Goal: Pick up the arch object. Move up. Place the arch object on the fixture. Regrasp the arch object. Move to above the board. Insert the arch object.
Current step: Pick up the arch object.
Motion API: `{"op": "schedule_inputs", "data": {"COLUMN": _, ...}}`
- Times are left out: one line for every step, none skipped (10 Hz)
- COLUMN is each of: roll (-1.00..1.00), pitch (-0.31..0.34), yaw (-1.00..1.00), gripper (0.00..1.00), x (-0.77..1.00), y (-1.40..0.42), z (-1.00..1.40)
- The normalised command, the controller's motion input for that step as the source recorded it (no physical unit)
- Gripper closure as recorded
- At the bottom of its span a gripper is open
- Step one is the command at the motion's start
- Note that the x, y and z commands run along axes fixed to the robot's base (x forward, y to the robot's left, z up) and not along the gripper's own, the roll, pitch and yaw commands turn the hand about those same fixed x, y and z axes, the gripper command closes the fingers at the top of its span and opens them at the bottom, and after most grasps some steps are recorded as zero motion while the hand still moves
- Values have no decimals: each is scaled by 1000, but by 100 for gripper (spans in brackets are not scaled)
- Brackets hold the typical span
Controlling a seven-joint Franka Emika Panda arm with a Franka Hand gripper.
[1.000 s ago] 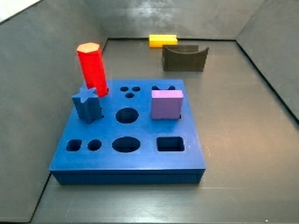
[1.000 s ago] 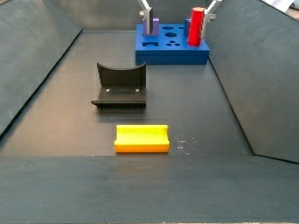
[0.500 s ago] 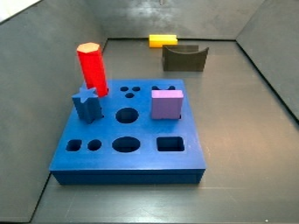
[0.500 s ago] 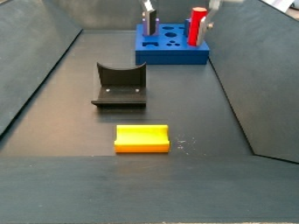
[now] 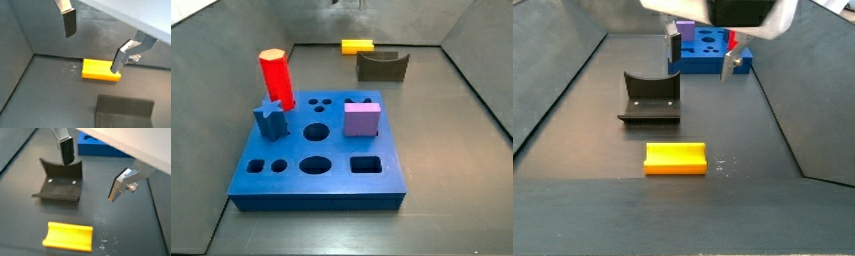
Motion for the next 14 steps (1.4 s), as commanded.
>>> {"op": "schedule_inputs", "data": {"roll": 0, "pitch": -106, "yaw": -971, "gripper": 0, "x": 86, "y": 31, "z": -86}}
{"op": "schedule_inputs", "data": {"roll": -4, "pitch": -114, "yaw": -920, "gripper": 0, "x": 74, "y": 54, "z": -80}}
{"op": "schedule_inputs", "data": {"roll": -24, "pitch": -119, "yaw": -817, "gripper": 0, "x": 29, "y": 120, "z": -89}}
{"op": "schedule_inputs", "data": {"roll": -70, "pitch": -121, "yaw": -723, "gripper": 0, "x": 17, "y": 169, "z": -131}}
{"op": "schedule_inputs", "data": {"roll": -51, "pitch": -99, "yaw": -726, "gripper": 0, "x": 66, "y": 197, "z": -306}}
{"op": "schedule_inputs", "data": {"roll": -11, "pitch": -70, "yaw": -757, "gripper": 0, "x": 214, "y": 234, "z": -431}}
{"op": "schedule_inputs", "data": {"roll": -17, "pitch": -76, "yaw": -714, "gripper": 0, "x": 246, "y": 271, "z": -463}}
{"op": "schedule_inputs", "data": {"roll": -207, "pitch": 0, "yaw": -686, "gripper": 0, "x": 334, "y": 91, "z": -600}}
{"op": "schedule_inputs", "data": {"roll": -290, "pitch": 4, "yaw": -620, "gripper": 0, "x": 363, "y": 69, "z": -463}}
{"op": "schedule_inputs", "data": {"roll": -321, "pitch": 30, "yaw": -611, "gripper": 0, "x": 334, "y": 17, "z": -351}}
{"op": "schedule_inputs", "data": {"roll": -340, "pitch": 13, "yaw": -611, "gripper": 0, "x": 280, "y": 0, "z": -260}}
{"op": "schedule_inputs", "data": {"roll": -367, "pitch": 0, "yaw": -609, "gripper": 0, "x": 234, "y": 0, "z": -177}}
{"op": "schedule_inputs", "data": {"roll": -416, "pitch": 13, "yaw": -494, "gripper": 0, "x": 174, "y": 77, "z": -89}}
{"op": "schedule_inputs", "data": {"roll": -293, "pitch": 79, "yaw": -431, "gripper": 0, "x": 37, "y": 263, "z": -74}}
